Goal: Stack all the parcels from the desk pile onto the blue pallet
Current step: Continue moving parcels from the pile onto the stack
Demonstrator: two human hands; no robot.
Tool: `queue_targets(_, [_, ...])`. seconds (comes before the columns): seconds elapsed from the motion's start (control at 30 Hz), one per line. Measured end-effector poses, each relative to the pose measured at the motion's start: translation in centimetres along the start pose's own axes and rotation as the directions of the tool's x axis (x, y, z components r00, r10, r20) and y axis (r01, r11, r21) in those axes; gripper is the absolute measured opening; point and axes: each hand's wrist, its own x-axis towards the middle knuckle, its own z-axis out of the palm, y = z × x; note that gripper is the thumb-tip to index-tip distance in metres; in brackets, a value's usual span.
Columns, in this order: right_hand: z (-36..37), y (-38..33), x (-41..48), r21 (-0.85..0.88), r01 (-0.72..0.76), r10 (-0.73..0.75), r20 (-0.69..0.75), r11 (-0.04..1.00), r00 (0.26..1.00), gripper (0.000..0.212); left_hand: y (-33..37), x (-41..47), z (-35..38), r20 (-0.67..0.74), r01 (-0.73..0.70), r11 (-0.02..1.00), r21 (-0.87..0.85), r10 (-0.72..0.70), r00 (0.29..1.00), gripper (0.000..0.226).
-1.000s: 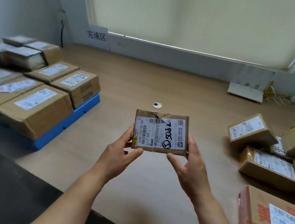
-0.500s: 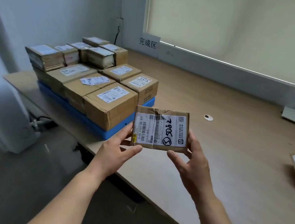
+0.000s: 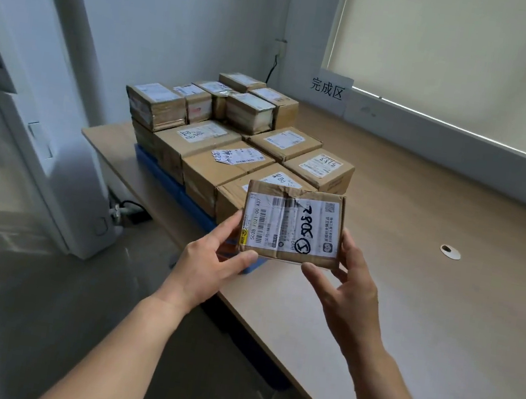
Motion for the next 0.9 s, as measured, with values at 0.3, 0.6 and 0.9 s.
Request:
queue_targets(0.3, [6.7,-0.8,9.5,0.058,-0.054,0.051,0.050,0.997,0.997,0.077,-1.4,9.7,-5.0,-0.047,0.039,0.997,0.060,-0.036,0.998,0.066])
queue_targets(0.6, [10.8,-1.2,15.2,0.030,-0.099,0.098,0.036,0.995,0.995,0.073,-3.7,17.0,-7.9,0.003,0.032,0.993,0.112,-0.033,0.999,0.067])
queue_targets(0.9, [16.9,-2.3,20.6,-0.024,-0.198,0.196,-0.079,0.980,0.977,0.073,-6.0,26.5,-12.1,0.176,-0.097,0.975,0.200,0.062,0.982,0.062])
